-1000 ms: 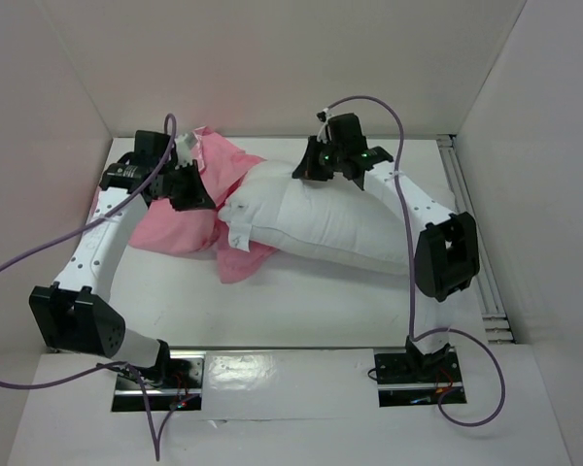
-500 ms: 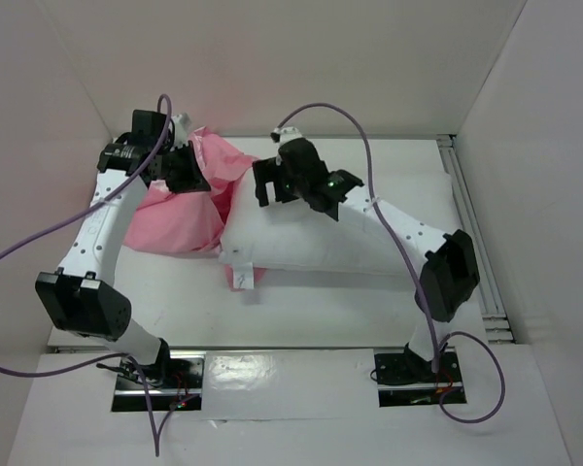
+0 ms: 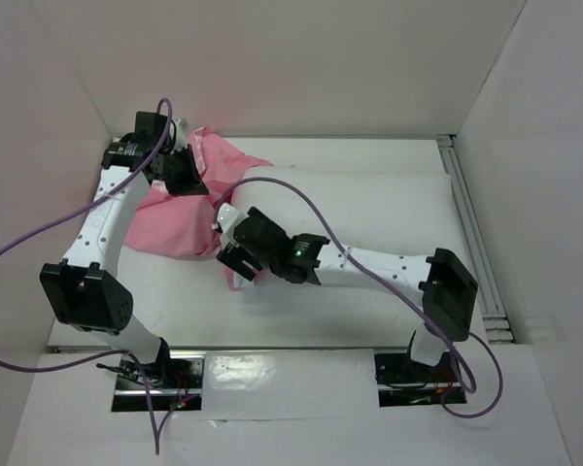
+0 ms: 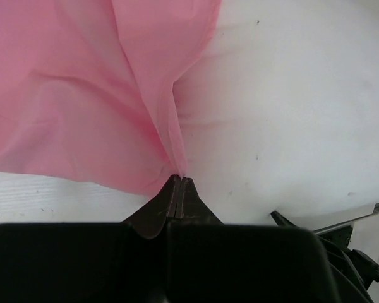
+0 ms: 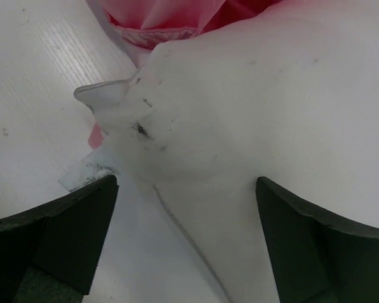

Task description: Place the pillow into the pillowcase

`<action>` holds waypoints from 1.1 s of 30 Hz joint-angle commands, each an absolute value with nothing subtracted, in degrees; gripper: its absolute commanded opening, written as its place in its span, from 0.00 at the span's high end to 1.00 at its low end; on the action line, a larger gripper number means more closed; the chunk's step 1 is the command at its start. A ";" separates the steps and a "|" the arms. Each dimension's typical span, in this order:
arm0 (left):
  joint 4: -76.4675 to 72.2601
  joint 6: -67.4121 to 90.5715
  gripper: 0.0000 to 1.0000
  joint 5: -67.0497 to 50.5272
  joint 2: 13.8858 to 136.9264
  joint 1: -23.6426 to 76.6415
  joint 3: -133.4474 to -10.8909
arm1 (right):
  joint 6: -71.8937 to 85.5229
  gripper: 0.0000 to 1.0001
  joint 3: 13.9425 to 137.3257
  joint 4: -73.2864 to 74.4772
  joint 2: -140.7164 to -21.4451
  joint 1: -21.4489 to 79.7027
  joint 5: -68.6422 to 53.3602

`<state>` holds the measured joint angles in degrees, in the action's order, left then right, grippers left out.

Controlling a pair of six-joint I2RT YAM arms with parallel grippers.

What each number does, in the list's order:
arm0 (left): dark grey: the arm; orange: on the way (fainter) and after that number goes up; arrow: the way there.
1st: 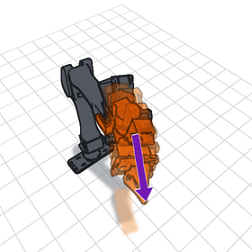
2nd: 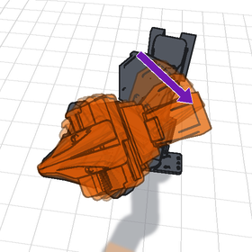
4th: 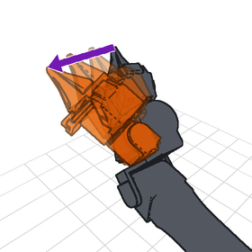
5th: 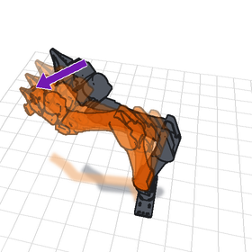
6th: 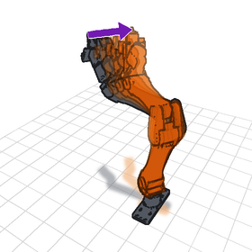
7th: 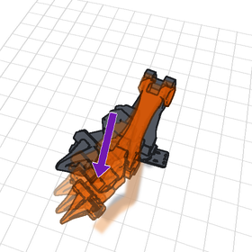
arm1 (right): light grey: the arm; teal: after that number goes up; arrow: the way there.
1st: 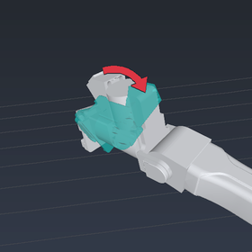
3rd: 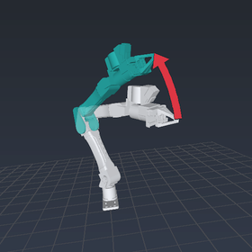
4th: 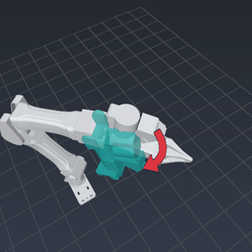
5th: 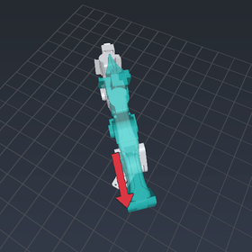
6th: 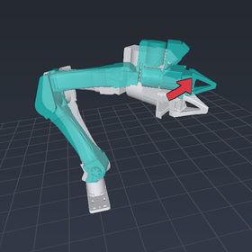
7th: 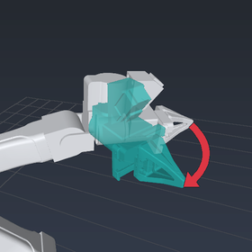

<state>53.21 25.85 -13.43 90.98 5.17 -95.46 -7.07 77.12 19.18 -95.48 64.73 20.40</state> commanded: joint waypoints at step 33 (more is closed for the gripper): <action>55.46 21.88 1.00 -20.21 79.98 4.92 -90.26 | 10.72 1.00 116.71 25.40 -122.59 45.62 -0.70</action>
<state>52.60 23.00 -14.66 83.00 4.67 -86.74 8.32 113.75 25.91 -118.72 46.26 -1.43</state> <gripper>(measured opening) 0.024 0.008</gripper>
